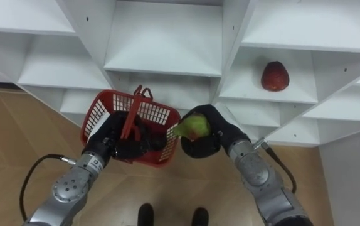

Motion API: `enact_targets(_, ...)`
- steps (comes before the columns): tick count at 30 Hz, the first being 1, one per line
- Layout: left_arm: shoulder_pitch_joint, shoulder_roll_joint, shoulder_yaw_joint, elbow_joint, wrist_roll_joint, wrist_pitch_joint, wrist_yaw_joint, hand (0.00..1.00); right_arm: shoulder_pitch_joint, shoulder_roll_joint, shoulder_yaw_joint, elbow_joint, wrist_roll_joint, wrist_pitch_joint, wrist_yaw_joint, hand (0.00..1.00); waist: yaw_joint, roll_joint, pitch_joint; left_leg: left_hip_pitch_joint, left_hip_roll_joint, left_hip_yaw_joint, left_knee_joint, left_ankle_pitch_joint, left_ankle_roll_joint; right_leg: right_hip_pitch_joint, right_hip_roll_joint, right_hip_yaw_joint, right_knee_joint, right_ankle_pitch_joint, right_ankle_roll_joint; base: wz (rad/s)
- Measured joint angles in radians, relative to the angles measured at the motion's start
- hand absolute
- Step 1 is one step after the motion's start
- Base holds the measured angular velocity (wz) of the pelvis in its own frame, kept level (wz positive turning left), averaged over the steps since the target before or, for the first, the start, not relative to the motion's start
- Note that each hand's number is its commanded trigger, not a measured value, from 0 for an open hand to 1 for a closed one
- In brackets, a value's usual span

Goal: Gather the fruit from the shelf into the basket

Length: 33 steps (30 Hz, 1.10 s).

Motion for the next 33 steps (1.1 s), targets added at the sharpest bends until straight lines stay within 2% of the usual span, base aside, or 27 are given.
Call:
enact_targets(6,0.0,-0.001,0.0,0.0,0.0,0.0,0.0,1.0,-0.001,-0.001,0.0,0.0,0.0,0.0,-0.013,1.0,-0.001,-0.001,0.0013,-0.003,0.0,0.001,-0.004,0.0,0.0,-0.004,0.0,0.0,-0.003,-0.001,0.0,0.0)
enact_targets(11,-0.002,-0.006,0.001,0.0,0.0,0.0,-0.009,1.0,-0.011,0.012,-0.001,0.029,-0.01,0.0,-0.025,1.0,-0.005,-0.01,0.0089,-0.003,0.0,0.001,-0.006,0.0,0.0,-0.004,0.001,0.001,-0.005,-0.001,0.0,0.0)
enact_targets(15,-0.002,-0.011,0.001,-0.003,-0.003,0.0,-0.019,1.0,-0.011,0.02,0.0,0.048,-0.01,0.002,-0.025,1.0,-0.012,-0.011,0.0094,-0.009,-0.001,0.001,-0.007,0.0,0.0,-0.007,0.001,-0.001,-0.008,-0.001,0.001,0.0)
enact_targets(23,-0.004,-0.013,-0.024,-0.011,-0.117,0.0,-0.055,1.0,-0.054,0.023,0.002,0.106,-0.031,0.002,-0.033,1.0,-0.016,-0.006,0.012,-0.018,0.0,-0.007,-0.002,0.0,0.0,-0.013,-0.001,-0.002,-0.006,-0.001,0.0,0.02)
enact_targets(33,-0.008,-0.012,-0.05,-0.011,-0.118,0.0,-0.098,1.0,-0.074,0.037,0.002,0.126,-0.05,0.001,-0.04,1.0,-0.016,0.001,0.0169,-0.014,0.001,-0.009,-0.002,0.0,0.0,-0.008,-0.008,-0.012,-0.004,-0.001,0.0,0.0)
